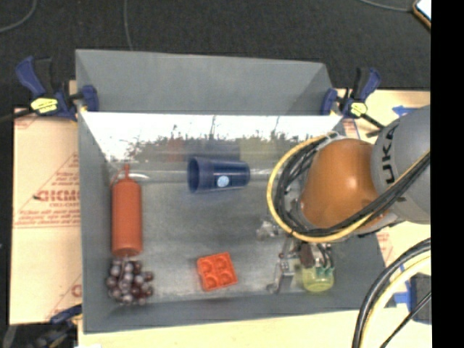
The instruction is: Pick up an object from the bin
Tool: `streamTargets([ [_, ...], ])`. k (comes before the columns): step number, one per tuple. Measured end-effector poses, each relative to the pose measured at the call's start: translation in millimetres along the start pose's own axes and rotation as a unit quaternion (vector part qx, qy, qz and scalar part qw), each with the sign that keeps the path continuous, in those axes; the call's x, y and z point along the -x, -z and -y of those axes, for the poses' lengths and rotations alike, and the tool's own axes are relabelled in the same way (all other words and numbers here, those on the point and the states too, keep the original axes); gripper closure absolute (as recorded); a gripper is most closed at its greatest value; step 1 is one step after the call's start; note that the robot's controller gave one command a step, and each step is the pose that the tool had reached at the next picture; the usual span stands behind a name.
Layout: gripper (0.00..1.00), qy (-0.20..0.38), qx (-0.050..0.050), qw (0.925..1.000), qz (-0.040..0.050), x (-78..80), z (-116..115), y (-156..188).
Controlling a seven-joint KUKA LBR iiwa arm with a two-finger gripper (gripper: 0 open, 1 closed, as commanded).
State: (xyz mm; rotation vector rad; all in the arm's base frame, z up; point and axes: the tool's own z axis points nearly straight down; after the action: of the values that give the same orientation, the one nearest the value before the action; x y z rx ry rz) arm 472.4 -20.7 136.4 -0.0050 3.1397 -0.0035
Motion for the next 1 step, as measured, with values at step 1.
streamTargets([
  [1,0.00,0.000,0.000,1.0000,0.0000,0.1,0.3,-0.1],
])
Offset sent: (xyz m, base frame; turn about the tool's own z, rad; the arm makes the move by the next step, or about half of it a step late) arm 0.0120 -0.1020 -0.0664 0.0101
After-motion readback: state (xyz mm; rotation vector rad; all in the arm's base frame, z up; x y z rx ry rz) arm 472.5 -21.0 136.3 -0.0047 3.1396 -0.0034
